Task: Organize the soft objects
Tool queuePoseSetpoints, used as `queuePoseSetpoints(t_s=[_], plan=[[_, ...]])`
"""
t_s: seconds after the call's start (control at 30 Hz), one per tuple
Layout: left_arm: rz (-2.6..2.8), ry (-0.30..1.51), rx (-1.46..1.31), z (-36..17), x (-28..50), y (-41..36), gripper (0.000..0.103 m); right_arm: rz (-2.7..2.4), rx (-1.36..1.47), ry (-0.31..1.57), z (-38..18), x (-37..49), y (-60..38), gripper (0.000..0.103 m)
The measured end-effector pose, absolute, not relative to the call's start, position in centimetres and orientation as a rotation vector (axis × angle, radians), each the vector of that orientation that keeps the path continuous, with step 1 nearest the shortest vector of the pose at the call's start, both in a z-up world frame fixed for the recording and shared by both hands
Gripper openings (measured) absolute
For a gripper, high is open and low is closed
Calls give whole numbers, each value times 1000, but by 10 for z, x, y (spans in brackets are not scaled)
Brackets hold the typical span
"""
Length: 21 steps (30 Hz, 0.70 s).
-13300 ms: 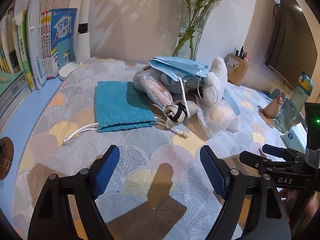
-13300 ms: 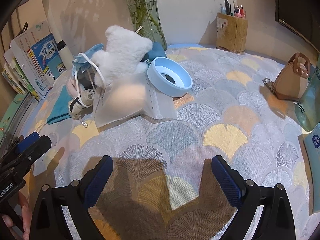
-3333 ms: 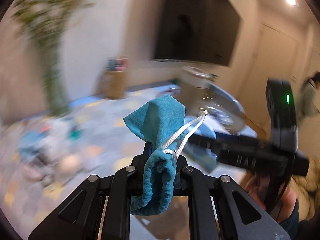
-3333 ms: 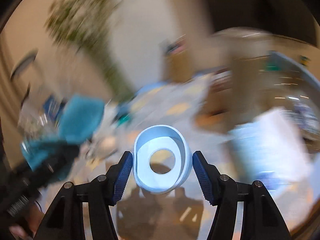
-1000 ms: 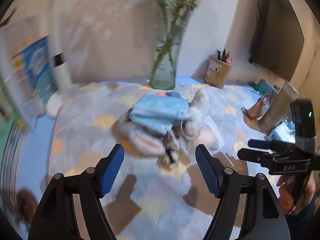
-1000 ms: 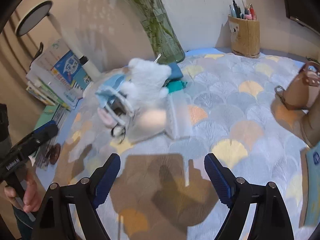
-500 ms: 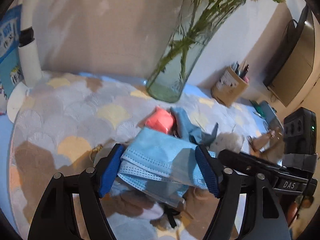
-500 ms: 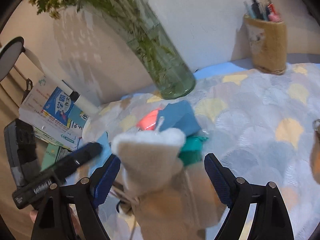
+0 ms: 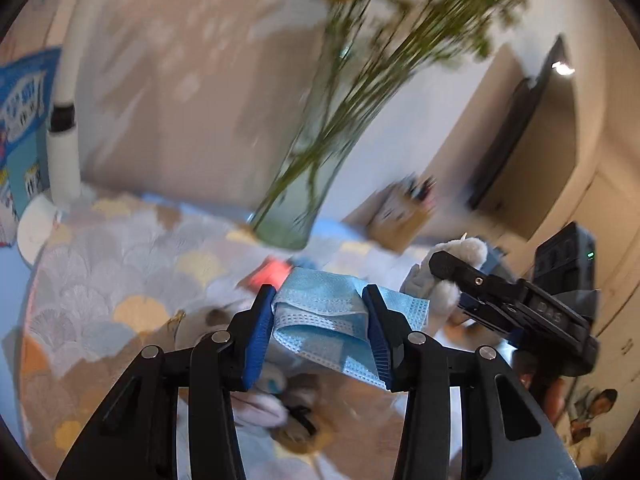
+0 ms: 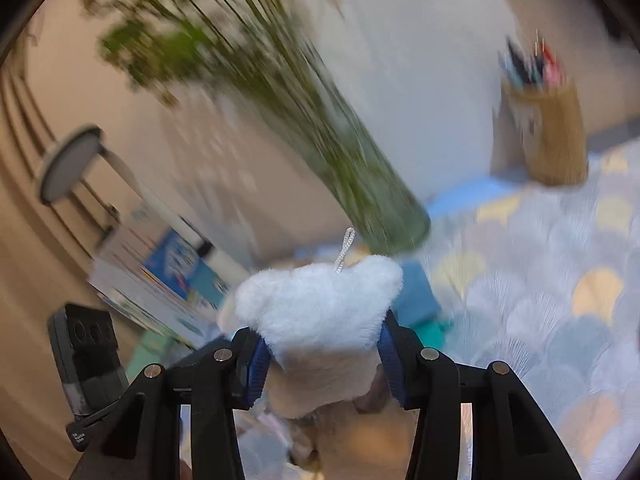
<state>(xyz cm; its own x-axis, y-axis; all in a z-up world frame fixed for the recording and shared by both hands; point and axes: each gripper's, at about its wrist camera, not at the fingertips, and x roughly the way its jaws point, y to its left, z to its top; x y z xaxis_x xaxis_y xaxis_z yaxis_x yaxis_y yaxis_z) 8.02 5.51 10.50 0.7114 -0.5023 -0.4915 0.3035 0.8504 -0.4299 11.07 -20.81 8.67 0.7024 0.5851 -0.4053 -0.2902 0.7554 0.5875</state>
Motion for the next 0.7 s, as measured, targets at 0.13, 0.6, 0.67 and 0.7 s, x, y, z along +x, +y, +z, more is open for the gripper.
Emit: queuePoseSetpoints(t_s=[0.13,0.6,0.67,0.7], plan=[[-503,585,-315,128,45,56,41,474,484,556,114,81,-221,47],[-658,841,151,20,-24,-42,43,195,192,1094,41,16,-238,47],[-592,875,234,4,-22,-50,45,199,214,1108,27,22,-235,47],[-577,881,244,2,-23,-51,53,195,221,1107,22,23,-235,48]])
